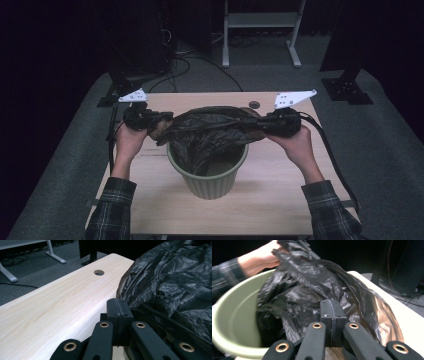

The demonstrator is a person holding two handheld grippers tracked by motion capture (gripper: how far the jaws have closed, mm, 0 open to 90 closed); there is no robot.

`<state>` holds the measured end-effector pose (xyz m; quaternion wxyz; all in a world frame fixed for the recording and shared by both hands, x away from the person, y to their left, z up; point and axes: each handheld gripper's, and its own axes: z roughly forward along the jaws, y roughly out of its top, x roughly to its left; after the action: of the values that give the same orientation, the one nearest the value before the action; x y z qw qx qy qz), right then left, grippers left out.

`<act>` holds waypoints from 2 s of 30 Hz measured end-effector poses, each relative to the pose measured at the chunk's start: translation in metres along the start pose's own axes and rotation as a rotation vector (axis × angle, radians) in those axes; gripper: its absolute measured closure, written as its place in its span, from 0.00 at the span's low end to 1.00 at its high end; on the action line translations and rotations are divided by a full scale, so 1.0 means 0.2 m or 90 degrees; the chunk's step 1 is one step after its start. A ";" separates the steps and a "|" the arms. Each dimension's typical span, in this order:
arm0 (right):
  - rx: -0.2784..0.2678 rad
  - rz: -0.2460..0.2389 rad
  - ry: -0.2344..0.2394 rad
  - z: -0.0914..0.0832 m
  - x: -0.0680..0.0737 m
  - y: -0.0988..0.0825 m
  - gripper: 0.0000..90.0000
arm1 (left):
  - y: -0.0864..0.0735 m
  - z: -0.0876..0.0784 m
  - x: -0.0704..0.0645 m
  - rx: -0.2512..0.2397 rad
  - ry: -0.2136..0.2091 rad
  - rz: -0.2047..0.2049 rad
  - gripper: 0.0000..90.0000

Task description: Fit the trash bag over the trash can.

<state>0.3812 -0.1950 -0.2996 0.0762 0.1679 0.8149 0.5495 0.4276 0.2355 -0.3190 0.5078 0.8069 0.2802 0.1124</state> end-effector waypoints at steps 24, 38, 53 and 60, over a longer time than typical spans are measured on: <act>0.058 0.012 0.110 -0.15 0.35 -0.37 1.00 | -0.03 -0.01 -0.03 0.023 0.002 0.000 1.00; -0.028 -0.077 0.028 -0.30 0.36 -0.01 0.76 | -0.01 -0.02 -0.04 0.007 -0.006 0.011 1.00; 0.038 -0.032 -0.016 -0.02 0.00 0.13 0.98 | 0.00 -0.03 -0.04 -0.002 -0.007 0.014 1.00; 0.035 0.005 -0.063 0.05 -0.11 0.09 1.00 | 0.01 -0.02 0.00 -0.005 0.003 0.004 1.00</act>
<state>0.4076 -0.1880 -0.2875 0.1094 0.2003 0.8241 0.5183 0.4264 0.2377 -0.3152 0.5096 0.8055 0.2789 0.1170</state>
